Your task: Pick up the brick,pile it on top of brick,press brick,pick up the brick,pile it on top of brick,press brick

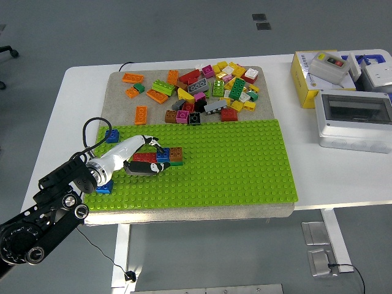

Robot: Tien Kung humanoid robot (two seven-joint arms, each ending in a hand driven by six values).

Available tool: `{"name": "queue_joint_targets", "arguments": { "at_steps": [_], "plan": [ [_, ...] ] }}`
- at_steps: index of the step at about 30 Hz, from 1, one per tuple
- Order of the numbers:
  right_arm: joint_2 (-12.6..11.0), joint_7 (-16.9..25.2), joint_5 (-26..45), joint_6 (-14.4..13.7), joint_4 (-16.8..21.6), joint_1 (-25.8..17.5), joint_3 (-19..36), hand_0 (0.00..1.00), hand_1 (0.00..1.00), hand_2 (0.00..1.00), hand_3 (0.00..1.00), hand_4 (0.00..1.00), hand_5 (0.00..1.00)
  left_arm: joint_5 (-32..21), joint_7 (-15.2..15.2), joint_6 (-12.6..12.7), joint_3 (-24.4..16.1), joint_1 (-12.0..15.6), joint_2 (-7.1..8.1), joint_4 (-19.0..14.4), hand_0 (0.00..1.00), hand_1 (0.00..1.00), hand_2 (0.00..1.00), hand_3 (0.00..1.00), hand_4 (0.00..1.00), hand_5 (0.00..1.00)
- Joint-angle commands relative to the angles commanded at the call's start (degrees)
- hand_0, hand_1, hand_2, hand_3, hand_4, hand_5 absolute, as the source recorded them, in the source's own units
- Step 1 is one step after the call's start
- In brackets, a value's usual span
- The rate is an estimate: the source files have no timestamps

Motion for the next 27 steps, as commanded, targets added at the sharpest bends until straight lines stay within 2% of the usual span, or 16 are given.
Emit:
{"name": "queue_joint_targets", "arguments": {
  "at_steps": [5, 12, 15, 16, 21, 22, 27],
  "plan": [
    [0.0, 0.1, 0.4, -0.1, 0.0, 0.0, 0.0, 0.728, 0.659, 0.640, 0.823, 0.656, 0.998, 2.3, 0.5, -0.3, -1.0, -0.3, 0.39, -3.0, 0.998, 0.959, 0.930, 0.641, 0.780, 0.484],
    [0.1, 1.1, 2.6, -0.5, 0.0, -0.3, -0.3, 0.730, 0.659, 0.641, 0.823, 0.657, 0.998, 2.5, 0.2, -0.1, -0.7, -1.6, 0.61, -3.9, 0.998, 0.957, 0.929, 0.657, 0.769, 0.470],
    [0.1, 1.5, 2.8, -0.7, 0.0, -0.4, 0.3, 0.730, 0.659, 0.641, 0.823, 0.657, 0.998, 2.4, -0.3, 0.3, -0.3, -2.2, 0.98, -5.1, 0.998, 0.957, 0.929, 0.657, 0.769, 0.470],
    [0.1, 1.6, 2.8, -0.7, 0.0, -0.4, 0.5, 0.718, 0.658, 0.642, 0.821, 0.659, 0.998, 2.4, -0.5, 0.5, -0.2, -2.4, 1.11, -5.5, 0.998, 0.948, 0.916, 0.656, 0.721, 0.425],
    [0.2, 2.3, 2.7, -1.2, 0.0, -0.5, 1.5, 0.718, 0.658, 0.642, 0.821, 0.659, 0.998, 2.2, -1.7, 1.6, -0.1, -3.0, 1.71, -6.4, 0.998, 0.948, 0.916, 0.656, 0.721, 0.425],
    [0.2, 2.6, 2.9, -1.3, 0.0, -0.5, 1.6, 0.702, 0.648, 0.640, 0.807, 0.658, 0.998, 2.2, -2.0, 1.9, -0.2, -3.2, 1.79, -6.5, 0.998, 0.930, 0.894, 0.667, 0.672, 0.369],
    [0.5, 3.9, 4.2, -2.1, 0.0, -0.9, 2.1, 0.702, 0.648, 0.640, 0.807, 0.658, 0.998, 2.2, -3.8, 3.3, -0.8, -3.8, 2.42, -6.6, 0.998, 0.930, 0.894, 0.667, 0.672, 0.369]
  ]
}}
